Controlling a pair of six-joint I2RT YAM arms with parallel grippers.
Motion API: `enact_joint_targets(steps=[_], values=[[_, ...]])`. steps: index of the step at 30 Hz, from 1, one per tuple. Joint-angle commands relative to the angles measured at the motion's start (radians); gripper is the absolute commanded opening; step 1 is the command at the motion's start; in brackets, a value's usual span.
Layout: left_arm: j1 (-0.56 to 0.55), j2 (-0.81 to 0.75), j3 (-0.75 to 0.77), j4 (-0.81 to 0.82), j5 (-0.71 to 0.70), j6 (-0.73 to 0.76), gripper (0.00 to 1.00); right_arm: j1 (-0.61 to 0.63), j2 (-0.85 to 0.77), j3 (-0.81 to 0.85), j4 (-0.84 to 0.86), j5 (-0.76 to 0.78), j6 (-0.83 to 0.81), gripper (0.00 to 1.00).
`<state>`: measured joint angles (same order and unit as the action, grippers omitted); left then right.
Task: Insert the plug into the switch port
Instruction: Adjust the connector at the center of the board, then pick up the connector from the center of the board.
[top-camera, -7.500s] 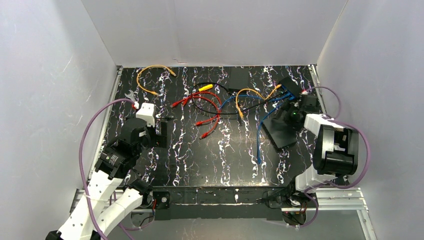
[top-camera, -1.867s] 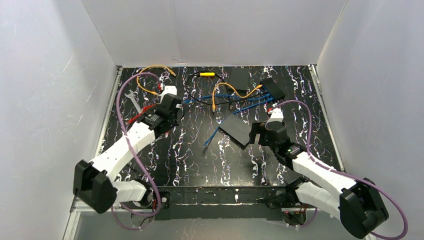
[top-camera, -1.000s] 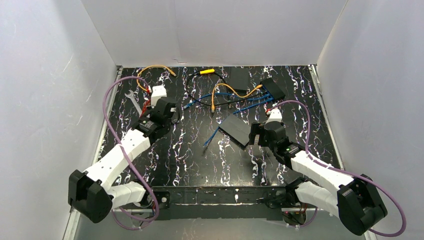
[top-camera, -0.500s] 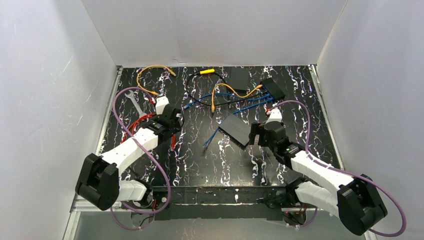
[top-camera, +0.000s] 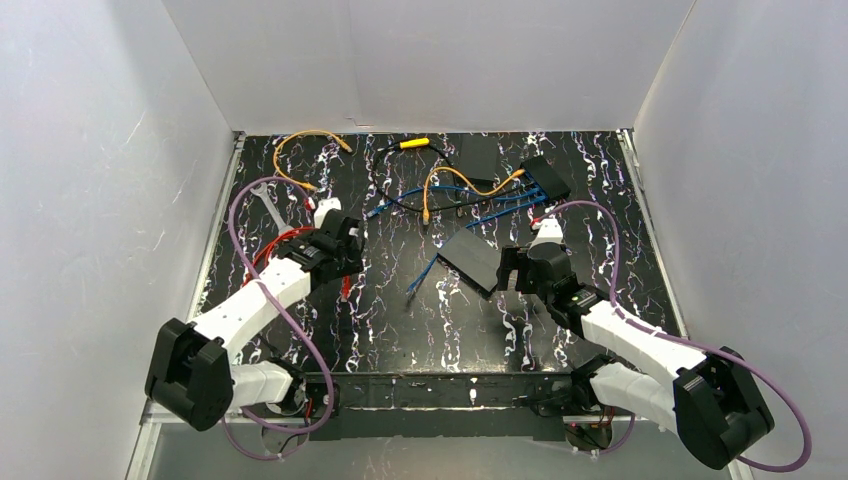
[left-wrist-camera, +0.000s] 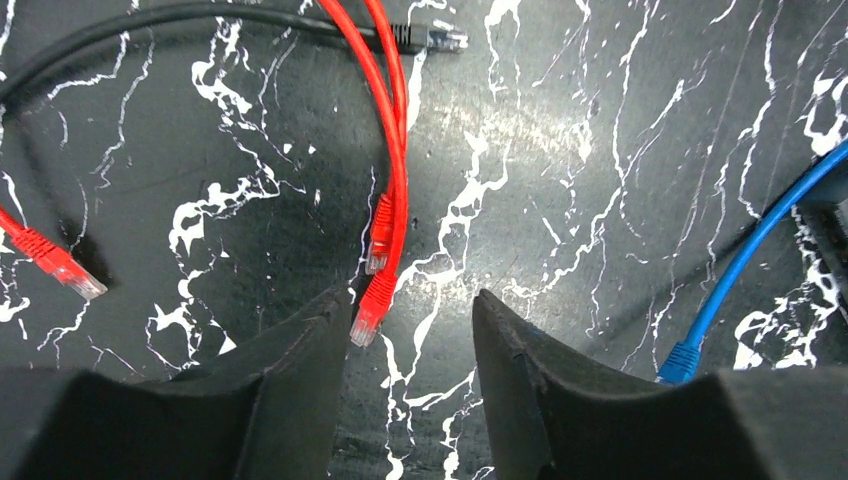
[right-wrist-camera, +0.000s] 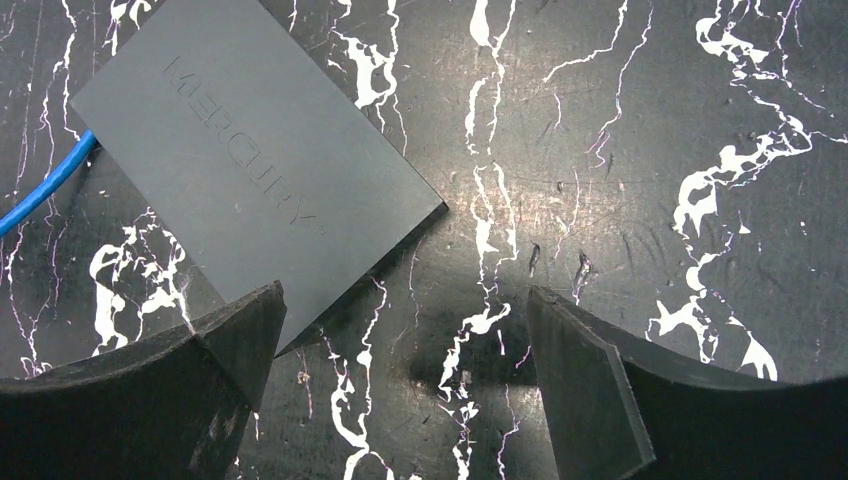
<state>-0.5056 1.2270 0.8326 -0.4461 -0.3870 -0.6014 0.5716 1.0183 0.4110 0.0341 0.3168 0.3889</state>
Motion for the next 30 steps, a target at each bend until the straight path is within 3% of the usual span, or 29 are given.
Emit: enact_joint_targets(steps=[1,9,18,21,26,30], values=[[0.006,0.057,-0.018,-0.013,0.04,0.011,0.43,0.005,0.003,0.005,0.05,0.002,0.001,0.99],[0.01,0.156,-0.035,-0.002,-0.002,0.003,0.33,0.005,0.003,0.006,0.05,0.003,0.001,0.99],[0.012,0.21,-0.07,0.009,0.059,-0.028,0.28,0.005,0.008,0.006,0.05,0.007,0.001,0.99],[0.012,0.203,-0.093,0.014,0.076,-0.04,0.22,0.004,0.011,0.006,0.052,0.006,0.001,0.99],[0.012,0.174,-0.11,0.014,0.11,-0.052,0.01,0.005,0.018,0.009,0.052,0.003,0.001,0.99],[0.012,0.124,-0.087,-0.017,0.126,-0.053,0.0,0.005,0.017,0.012,0.051,-0.012,-0.004,0.99]])
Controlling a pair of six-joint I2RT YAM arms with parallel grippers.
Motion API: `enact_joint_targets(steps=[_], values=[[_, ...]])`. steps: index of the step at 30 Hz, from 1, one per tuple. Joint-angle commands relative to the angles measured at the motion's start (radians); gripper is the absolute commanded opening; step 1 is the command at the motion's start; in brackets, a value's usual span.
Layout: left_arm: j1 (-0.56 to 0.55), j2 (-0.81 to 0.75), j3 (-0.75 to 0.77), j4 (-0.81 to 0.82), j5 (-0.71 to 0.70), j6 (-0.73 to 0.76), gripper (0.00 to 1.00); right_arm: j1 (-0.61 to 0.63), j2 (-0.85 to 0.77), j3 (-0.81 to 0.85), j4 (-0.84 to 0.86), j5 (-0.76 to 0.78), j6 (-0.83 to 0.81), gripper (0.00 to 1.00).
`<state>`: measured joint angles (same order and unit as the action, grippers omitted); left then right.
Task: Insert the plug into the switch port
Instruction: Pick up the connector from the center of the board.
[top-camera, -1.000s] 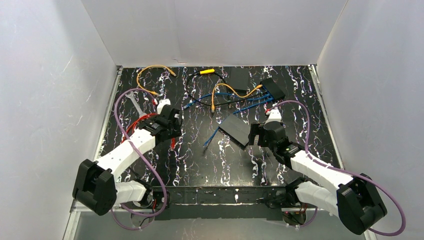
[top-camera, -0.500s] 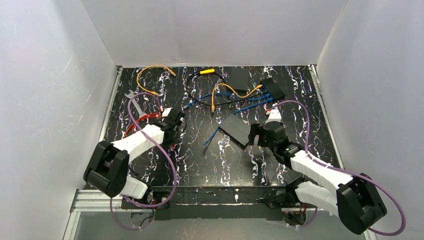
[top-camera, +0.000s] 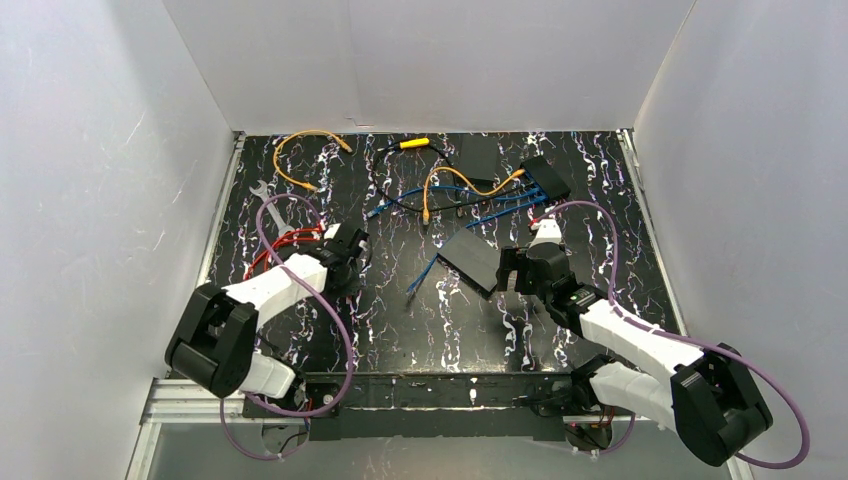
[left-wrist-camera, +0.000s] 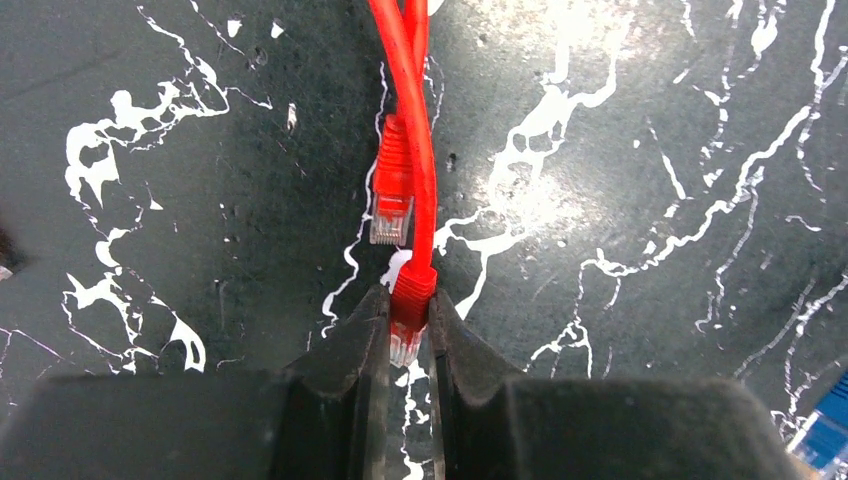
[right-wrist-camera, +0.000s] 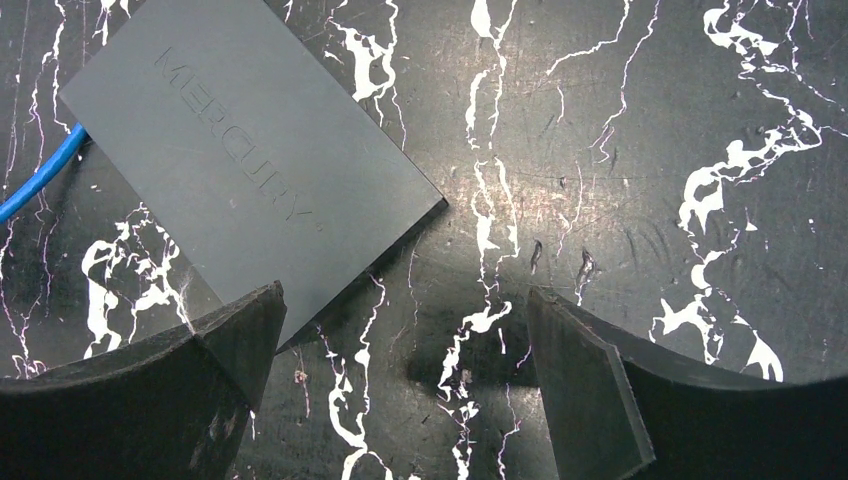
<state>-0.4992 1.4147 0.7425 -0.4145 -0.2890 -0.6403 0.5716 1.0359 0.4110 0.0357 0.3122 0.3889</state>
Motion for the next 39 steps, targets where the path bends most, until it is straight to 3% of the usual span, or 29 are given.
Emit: enact_joint_targets(steps=[1,15,24,39], values=[[0.005,-0.077,0.015,-0.059,0.033,-0.016,0.0,0.004,0.0,0.014,0.048,-0.012,-0.007,0.99],[0.005,-0.131,0.323,-0.272,0.149,-0.196,0.0,0.043,-0.079,0.075,0.096,-0.2,-0.167,0.97],[0.003,-0.081,0.368,-0.27,0.284,-0.45,0.0,0.308,-0.061,0.083,0.256,-0.058,-0.375,0.99],[-0.085,-0.064,0.393,-0.302,0.272,-0.745,0.0,0.614,0.186,0.153,0.562,0.109,-0.773,0.94]])
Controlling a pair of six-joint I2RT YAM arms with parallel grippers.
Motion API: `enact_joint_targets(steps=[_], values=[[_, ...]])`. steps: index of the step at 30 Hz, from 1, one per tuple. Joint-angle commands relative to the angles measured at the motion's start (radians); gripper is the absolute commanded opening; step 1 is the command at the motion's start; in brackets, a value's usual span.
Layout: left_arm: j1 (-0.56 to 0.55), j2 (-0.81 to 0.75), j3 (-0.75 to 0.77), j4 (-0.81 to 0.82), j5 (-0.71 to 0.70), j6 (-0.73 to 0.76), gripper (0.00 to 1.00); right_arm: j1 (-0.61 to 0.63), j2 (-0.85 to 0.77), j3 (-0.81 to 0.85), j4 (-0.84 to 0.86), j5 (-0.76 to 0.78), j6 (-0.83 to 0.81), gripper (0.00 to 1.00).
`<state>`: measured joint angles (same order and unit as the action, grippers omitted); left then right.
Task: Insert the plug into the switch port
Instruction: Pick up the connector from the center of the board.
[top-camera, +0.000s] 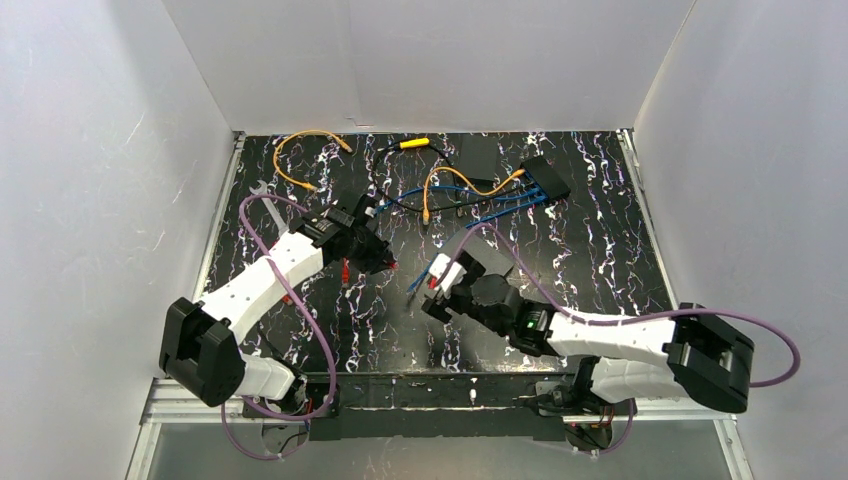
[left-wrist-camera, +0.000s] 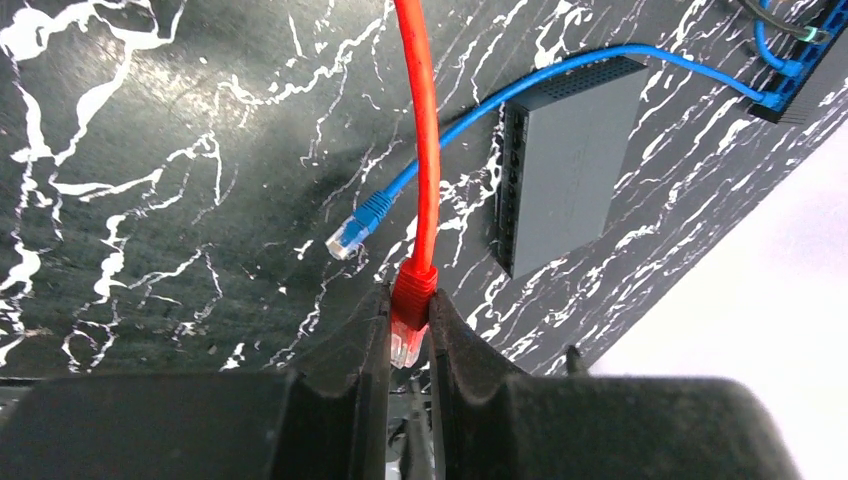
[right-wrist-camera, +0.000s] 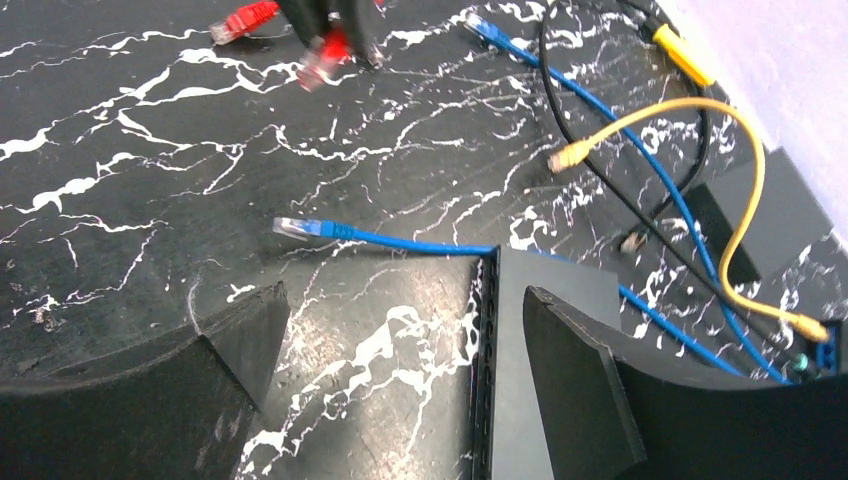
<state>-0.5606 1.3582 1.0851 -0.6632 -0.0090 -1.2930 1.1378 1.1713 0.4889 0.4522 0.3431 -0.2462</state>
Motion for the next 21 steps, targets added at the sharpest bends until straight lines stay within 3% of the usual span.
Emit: enact_joint_targets(steps=[1,4,8,12,21], values=[[-0.031,-0.01,0.05,-0.058,-0.016,-0.107,0.0,0.057,0.068,0.084,0.154,0.079,-0.151,0.93],[-0.052,-0.019,0.048,-0.069,-0.024,-0.153,0.0,0.085,0.117,0.105,0.19,0.069,-0.177,0.83],[-0.076,-0.026,0.058,-0.097,-0.041,-0.188,0.0,0.102,0.153,0.122,0.219,0.068,-0.206,0.82],[-0.086,-0.027,0.069,-0.11,-0.044,-0.206,0.0,0.113,0.175,0.14,0.216,0.062,-0.234,0.67],[-0.1,-0.021,0.066,-0.116,-0.031,-0.246,0.0,0.119,0.221,0.161,0.239,0.049,-0.245,0.57]])
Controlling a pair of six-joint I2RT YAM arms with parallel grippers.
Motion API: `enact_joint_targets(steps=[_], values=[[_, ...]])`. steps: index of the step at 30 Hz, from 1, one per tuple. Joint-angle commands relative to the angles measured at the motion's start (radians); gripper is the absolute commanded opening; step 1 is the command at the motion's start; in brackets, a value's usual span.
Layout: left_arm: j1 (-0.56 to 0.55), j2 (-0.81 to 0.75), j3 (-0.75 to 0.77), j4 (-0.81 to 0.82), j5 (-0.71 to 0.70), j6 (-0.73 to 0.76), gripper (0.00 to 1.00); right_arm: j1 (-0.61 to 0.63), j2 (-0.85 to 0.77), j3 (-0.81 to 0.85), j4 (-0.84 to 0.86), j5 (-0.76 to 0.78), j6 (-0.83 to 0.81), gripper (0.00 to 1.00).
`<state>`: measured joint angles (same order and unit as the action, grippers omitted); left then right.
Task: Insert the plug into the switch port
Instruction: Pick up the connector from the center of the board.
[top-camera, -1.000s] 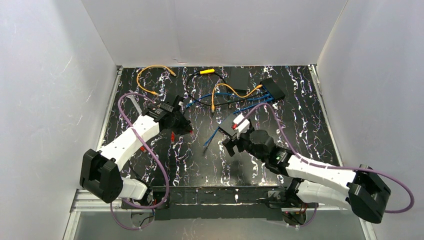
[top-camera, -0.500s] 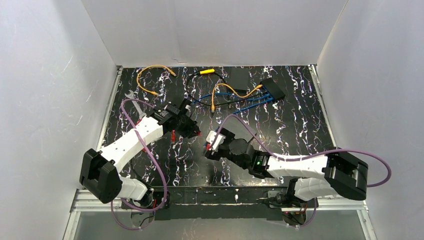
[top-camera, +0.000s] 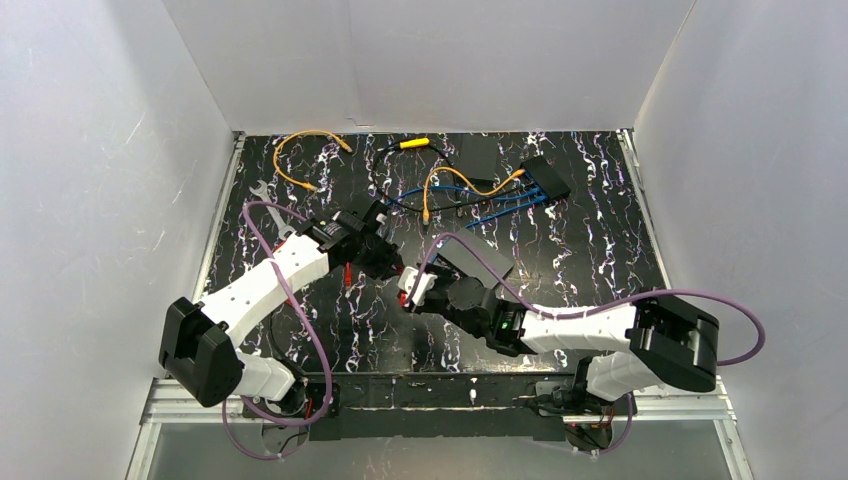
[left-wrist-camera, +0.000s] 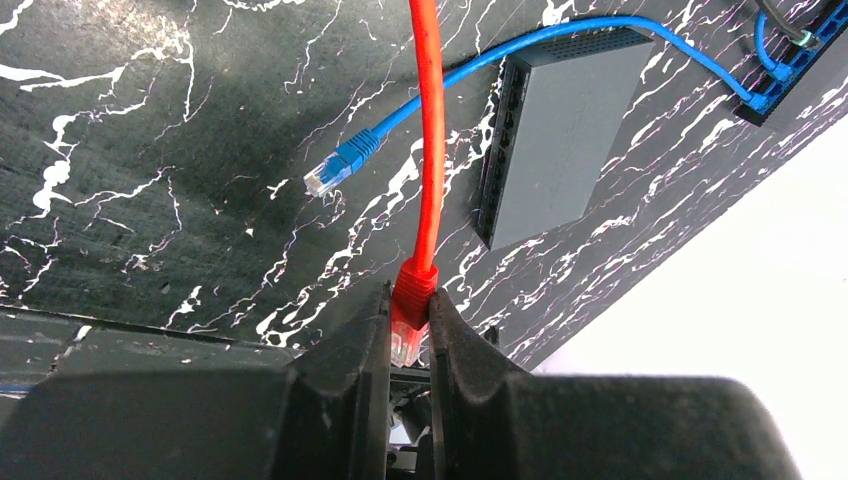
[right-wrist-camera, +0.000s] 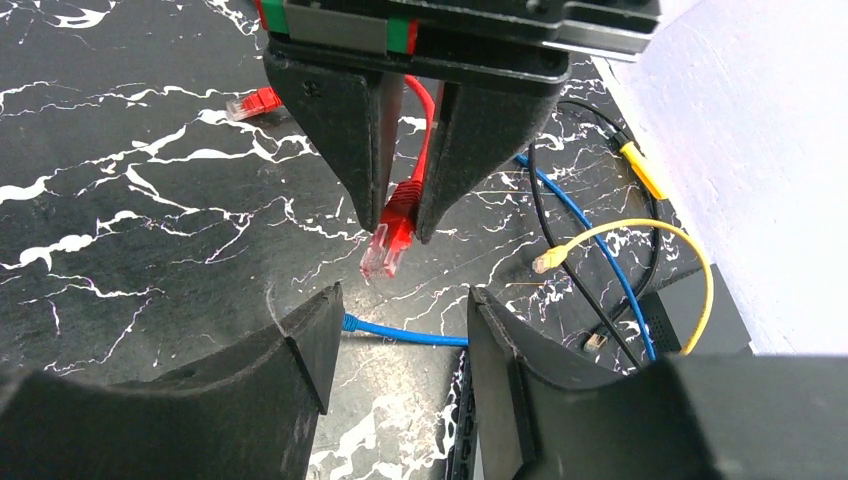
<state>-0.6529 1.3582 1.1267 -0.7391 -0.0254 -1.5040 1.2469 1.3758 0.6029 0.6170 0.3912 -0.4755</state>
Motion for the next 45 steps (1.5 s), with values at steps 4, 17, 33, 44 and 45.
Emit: enact_joint_targets(steps=[4,17,33,44,45], values=[[-0.013,-0.012,0.031,-0.04,-0.008,-0.034,0.0,0.011,0.036,0.053,0.09,-0.003,-0.018,0.57],[-0.035,0.016,0.022,-0.017,0.02,-0.05,0.0,0.013,0.081,0.052,0.15,0.019,-0.014,0.42],[-0.039,-0.031,0.019,-0.008,-0.05,0.045,0.06,0.01,0.077,0.016,0.176,0.123,0.015,0.01],[-0.039,-0.243,0.049,0.02,-0.414,0.569,0.61,-0.133,-0.034,-0.055,0.179,-0.041,0.216,0.01],[-0.039,-0.266,0.047,0.044,-0.442,0.658,0.66,-0.159,-0.049,-0.064,0.178,-0.068,0.24,0.01]])
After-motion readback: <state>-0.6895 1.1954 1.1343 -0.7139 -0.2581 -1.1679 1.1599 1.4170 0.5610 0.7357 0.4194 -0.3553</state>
